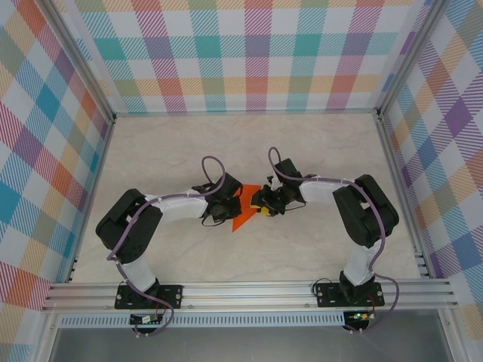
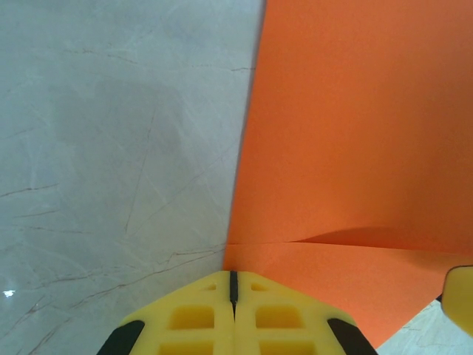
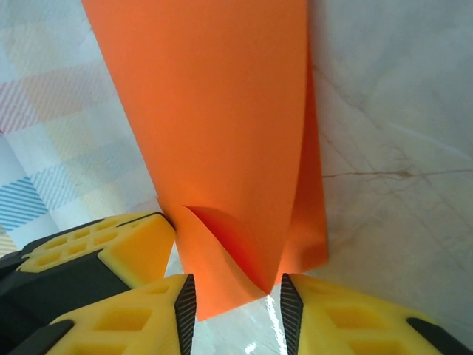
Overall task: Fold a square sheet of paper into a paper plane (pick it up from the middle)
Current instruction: Fourth fold the wing at the center of the table.
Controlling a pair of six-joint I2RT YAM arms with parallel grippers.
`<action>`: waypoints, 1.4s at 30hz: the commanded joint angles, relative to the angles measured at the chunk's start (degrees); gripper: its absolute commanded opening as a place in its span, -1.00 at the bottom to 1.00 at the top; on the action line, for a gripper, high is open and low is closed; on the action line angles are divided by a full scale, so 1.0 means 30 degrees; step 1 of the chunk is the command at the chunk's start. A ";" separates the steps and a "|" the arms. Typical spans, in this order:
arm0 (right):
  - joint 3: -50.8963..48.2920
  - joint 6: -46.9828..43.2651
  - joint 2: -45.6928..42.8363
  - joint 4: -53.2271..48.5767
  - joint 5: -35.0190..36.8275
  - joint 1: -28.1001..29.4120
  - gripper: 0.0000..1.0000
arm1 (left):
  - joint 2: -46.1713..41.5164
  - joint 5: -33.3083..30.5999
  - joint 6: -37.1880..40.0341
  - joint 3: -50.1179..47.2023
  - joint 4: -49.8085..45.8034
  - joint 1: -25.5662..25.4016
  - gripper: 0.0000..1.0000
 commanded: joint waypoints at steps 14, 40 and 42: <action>-0.0175 0.1193 0.0806 0.2793 -0.0999 0.0190 -0.82 | -0.0518 -0.0113 0.0412 0.0077 -0.1634 0.0352 -0.90; -0.0845 0.6487 -0.4213 -0.0957 0.6556 0.1403 -0.99 | -0.9450 -0.0664 0.5936 -0.4582 0.1731 0.0327 0.63; -0.0156 0.6601 -0.3842 -0.1508 0.6805 0.1765 -0.99 | -0.9969 -0.0750 0.6709 -0.5027 0.2096 0.0285 0.64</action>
